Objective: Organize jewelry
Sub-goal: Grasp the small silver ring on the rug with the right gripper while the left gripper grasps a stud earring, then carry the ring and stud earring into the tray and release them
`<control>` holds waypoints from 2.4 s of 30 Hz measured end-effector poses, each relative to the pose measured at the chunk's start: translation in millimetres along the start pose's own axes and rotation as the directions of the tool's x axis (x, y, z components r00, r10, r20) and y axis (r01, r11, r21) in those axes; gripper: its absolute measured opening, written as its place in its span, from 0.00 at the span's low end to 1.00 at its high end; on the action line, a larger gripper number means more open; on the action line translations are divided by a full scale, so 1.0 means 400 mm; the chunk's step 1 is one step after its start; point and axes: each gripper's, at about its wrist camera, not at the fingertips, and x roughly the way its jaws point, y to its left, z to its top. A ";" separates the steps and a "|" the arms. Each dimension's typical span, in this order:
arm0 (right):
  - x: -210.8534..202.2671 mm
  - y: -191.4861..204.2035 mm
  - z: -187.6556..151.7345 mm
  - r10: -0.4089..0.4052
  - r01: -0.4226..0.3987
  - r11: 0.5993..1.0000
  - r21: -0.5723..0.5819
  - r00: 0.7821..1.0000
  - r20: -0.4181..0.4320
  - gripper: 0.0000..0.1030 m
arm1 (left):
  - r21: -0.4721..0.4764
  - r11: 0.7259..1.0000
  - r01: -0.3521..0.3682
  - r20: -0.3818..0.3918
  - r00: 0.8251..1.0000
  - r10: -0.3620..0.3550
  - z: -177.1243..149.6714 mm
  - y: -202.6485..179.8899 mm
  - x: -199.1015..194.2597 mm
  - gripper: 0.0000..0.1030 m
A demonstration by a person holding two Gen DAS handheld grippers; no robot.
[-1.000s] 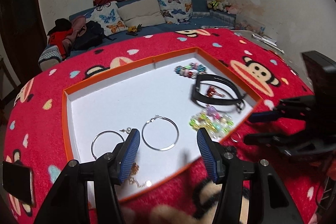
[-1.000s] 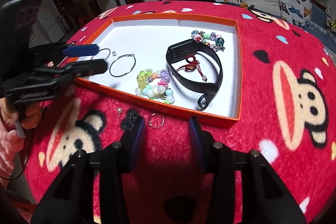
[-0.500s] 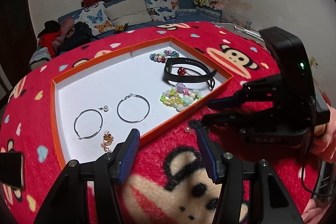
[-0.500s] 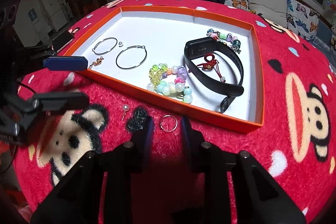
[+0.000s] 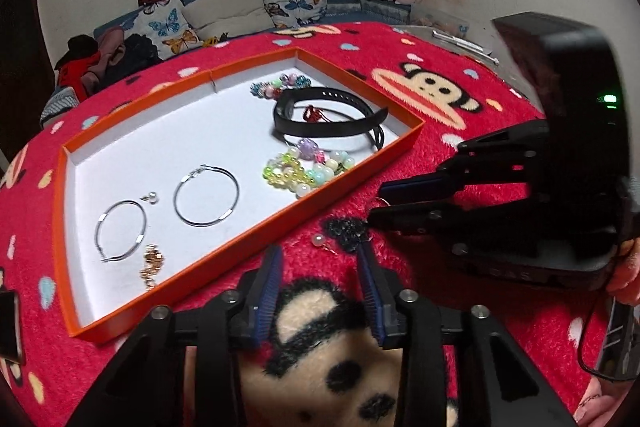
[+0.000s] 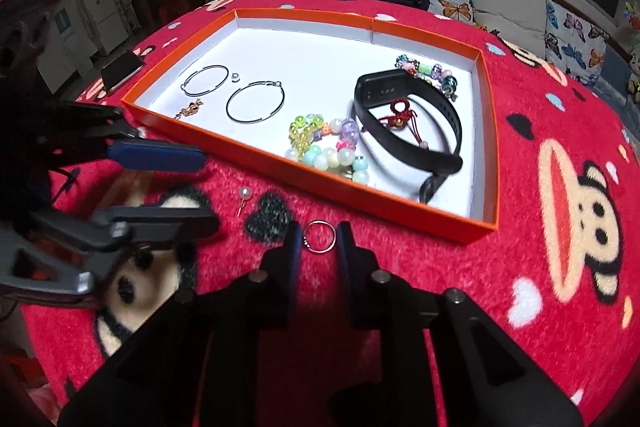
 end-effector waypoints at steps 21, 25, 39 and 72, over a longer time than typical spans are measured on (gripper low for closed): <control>-0.014 -0.017 -0.029 0.027 -0.027 0.999 0.021 1.000 0.014 0.17 | -0.115 0.987 -0.112 -0.001 0.994 0.112 0.024 -0.012 0.065 0.07; -0.019 -0.017 -0.029 0.030 -0.031 0.999 0.027 0.999 0.018 0.17 | -0.115 0.987 -0.110 0.001 0.994 0.111 0.021 -0.011 0.060 0.07; -0.060 0.001 0.109 0.122 -0.128 0.991 0.042 0.985 0.124 0.17 | -0.214 0.971 -0.102 0.110 0.986 0.128 0.108 0.157 -0.103 0.07; 0.135 0.000 0.234 0.091 -0.093 0.994 0.062 0.995 0.044 0.19 | -0.249 0.962 -0.108 0.018 0.993 0.116 0.145 0.310 0.072 0.07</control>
